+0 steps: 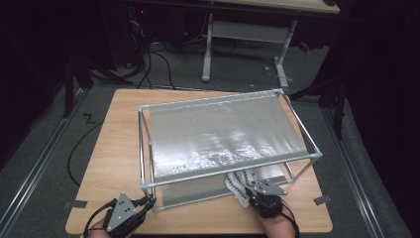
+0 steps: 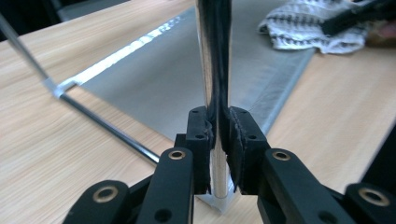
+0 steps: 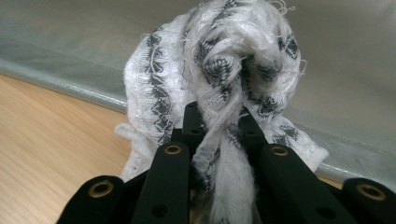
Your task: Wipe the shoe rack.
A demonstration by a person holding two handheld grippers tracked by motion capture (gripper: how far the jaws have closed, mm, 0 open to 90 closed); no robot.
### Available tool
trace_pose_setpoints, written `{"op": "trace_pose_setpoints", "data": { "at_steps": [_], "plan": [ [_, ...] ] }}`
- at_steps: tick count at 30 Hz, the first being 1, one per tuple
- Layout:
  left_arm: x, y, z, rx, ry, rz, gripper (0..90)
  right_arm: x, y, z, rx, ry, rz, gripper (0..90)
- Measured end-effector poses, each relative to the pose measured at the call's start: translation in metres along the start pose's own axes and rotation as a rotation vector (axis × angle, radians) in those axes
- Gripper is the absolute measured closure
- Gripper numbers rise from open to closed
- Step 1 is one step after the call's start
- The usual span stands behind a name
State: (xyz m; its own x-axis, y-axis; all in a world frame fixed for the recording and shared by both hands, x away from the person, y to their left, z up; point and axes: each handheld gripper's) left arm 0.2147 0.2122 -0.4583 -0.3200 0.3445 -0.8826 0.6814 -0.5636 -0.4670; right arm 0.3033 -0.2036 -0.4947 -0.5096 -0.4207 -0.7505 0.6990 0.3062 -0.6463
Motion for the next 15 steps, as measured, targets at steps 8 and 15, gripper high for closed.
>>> {"op": "trace_pose_setpoints", "data": {
  "at_steps": [8, 15],
  "plan": [
    [0.016, -0.027, -0.035, -0.116, -0.063, -0.007, 78.8, -0.025, 0.021, -0.042, -0.058, -0.113, 0.02, 77.9],
    [0.018, -0.027, -0.042, -0.148, -0.1, -0.004, 78.9, -0.027, -0.003, -0.026, -0.059, -0.071, 0.078, 77.3]
  ]
}}
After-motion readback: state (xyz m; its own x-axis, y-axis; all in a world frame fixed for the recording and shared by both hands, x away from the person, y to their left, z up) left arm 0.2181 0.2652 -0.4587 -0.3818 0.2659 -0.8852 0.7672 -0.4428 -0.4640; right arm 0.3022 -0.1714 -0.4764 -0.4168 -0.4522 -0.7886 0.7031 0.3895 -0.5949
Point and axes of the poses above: each handheld gripper's, and its own axes: y roughly forward along the jaws, x roughly out of its underside, z roughly to its right, and after that the axes turned 4 degrees about x, right-handed
